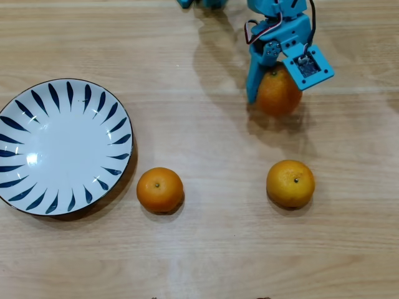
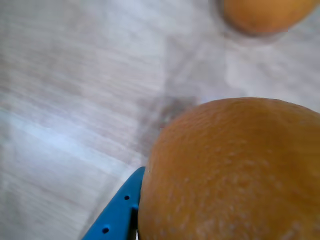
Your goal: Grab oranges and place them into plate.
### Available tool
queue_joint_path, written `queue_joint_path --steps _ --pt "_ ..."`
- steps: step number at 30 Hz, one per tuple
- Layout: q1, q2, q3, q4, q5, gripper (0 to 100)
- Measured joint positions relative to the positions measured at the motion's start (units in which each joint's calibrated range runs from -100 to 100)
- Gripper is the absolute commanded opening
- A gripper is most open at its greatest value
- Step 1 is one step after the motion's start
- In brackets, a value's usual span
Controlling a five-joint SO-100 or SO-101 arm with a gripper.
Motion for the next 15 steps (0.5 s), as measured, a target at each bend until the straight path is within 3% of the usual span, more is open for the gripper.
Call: queue_joint_path --steps 15 --pt "24.9 -22.8 7.8 0.1 17.4 27"
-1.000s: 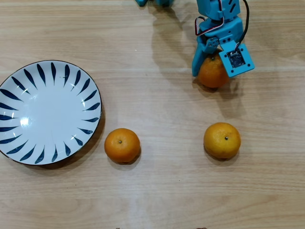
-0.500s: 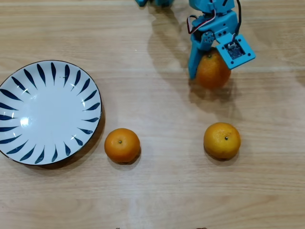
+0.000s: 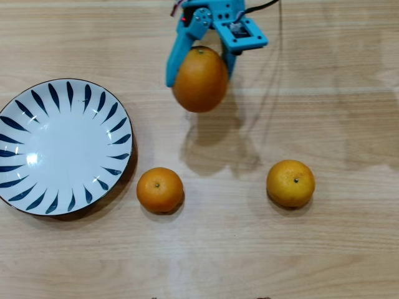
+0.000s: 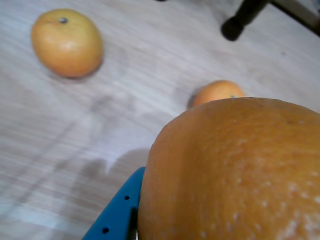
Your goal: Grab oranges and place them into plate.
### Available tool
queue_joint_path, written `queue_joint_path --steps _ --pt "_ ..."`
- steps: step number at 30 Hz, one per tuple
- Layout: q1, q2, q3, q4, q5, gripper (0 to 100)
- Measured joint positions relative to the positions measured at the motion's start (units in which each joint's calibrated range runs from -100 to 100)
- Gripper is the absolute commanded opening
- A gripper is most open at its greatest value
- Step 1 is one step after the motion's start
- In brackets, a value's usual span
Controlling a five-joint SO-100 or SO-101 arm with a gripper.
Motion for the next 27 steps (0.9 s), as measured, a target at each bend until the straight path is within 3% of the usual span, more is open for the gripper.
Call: queue_joint_path --steps 13,27 --pt "16.0 7.6 -2.9 0.2 6.8 27" --pt "30.1 37.7 -43.5 16.9 12.4 27"
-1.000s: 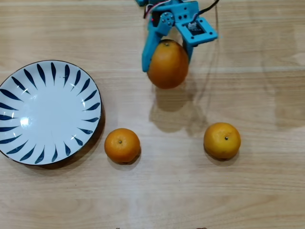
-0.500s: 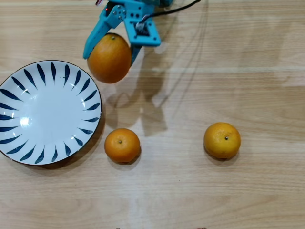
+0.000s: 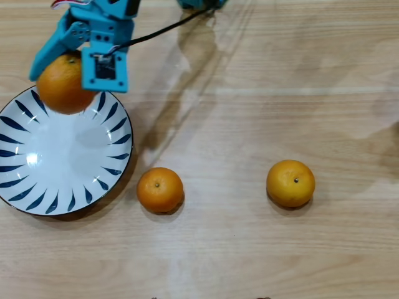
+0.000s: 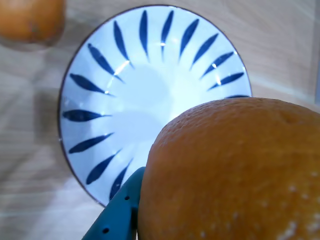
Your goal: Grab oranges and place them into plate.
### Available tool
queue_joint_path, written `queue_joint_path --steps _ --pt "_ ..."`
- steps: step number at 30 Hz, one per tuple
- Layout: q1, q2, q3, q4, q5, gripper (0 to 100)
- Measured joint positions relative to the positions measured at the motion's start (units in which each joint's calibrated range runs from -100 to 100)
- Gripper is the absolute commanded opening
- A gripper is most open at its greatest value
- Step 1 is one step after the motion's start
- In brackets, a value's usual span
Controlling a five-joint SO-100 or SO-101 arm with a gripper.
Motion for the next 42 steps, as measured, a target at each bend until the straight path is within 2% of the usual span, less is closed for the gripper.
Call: queue_joint_path --steps 9,17,24,37,39,42 --pt "4.2 20.6 -17.4 0.2 0.0 27" --pt "6.2 27.7 -23.5 0.2 0.0 27" --pt "6.3 29.4 -24.0 0.2 0.0 47" --pt "6.3 29.0 -26.2 2.8 -0.4 47" --pt "6.2 29.0 -26.2 2.8 -0.4 45" --pt "4.2 28.9 -26.2 3.1 -0.5 35"
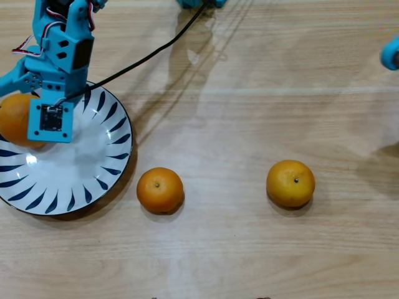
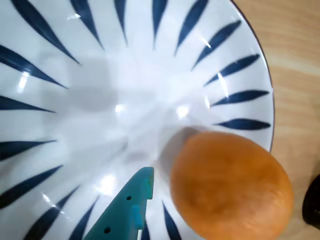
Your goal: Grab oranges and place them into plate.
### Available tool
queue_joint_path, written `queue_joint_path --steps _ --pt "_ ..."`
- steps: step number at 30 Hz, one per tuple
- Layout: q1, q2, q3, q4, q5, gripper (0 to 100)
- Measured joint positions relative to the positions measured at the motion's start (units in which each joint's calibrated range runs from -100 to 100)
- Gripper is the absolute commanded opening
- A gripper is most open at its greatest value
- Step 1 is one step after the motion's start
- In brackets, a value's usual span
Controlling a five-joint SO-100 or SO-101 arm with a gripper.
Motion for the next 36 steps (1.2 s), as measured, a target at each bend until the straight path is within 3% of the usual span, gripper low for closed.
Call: queue_joint_path --steps 5,10,30,36 --pt "-5.2 -4.5 0.0 3.9 -0.1 14" --pt "-11.8 -10.1 -0.1 8.2 -2.0 2" --pt "-40.4 -16.5 -0.3 12.8 -13.3 2" --pt "-46.9 -16.8 6.3 2.2 -17.5 2"
